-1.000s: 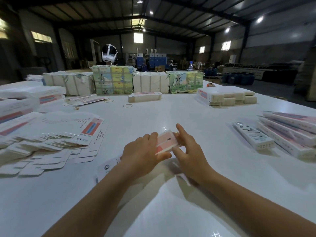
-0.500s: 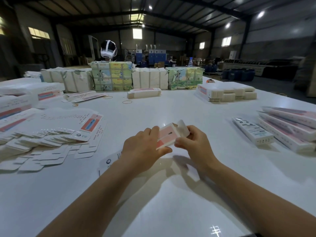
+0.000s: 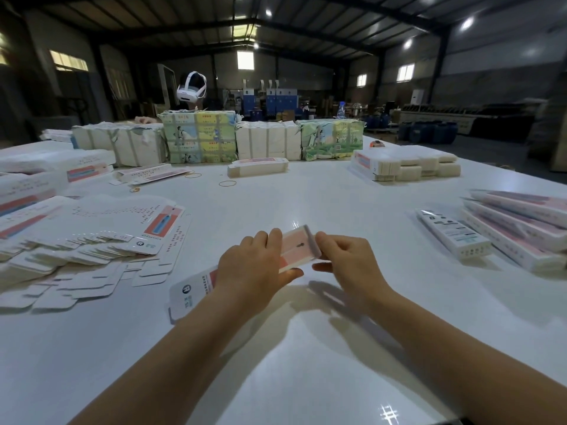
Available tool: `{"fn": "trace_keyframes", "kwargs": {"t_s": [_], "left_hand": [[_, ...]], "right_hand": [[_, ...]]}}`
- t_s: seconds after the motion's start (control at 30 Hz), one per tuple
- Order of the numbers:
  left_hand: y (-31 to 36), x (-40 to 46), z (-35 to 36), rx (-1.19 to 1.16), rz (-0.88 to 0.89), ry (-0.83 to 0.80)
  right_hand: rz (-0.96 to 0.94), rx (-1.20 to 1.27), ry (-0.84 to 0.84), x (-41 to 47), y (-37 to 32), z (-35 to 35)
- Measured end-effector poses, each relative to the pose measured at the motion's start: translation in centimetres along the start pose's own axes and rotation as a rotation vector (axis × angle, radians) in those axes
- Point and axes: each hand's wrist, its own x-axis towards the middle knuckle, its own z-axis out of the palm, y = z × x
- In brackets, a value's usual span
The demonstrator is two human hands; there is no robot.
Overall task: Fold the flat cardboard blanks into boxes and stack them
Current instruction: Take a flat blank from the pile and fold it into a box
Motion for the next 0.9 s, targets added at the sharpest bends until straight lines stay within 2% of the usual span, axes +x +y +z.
{"fn": "trace_keyframes", "kwargs": {"t_s": [0.07,0.13,0.3,0.43,0.53,0.73,0.9], "left_hand": [[0.1,0.1,0.0,-0.008,0.009,0.009],[0.3,0.1,-0.1,-0.016,0.015,0.030],[0.5,0.0,-0.7,-0.024,0.041,0.078],[0.4,-0.2,-1.5,-0.067,0.045,0.095],[0.3,-0.2,-1.9,0.004,0.083,0.076],[0.8,-0.1,-1.6,0.172,0.161,0.173],[0.8,-0.3,-1.6,0.112,0.080,0.070]], "right_hand": [[0.153,0.197,-0.036,0.4,-0.3,-0.5],[0.195,0.283,-0.065,0.5,-0.6,-0.7],[0.035,0.186,-0.043,0.2,-0.9,-0.7],[-0.002,0.199,-0.054,-0.1,-1.3,-1.0],[0.008,0.130,-0.092,-0.3,-1.2,-0.8],[-0.068,-0.145,0.025,0.1,-1.0,-0.9],[-0.205,-0.392,0.016,-0.3,-0.6,-0.4]]}}
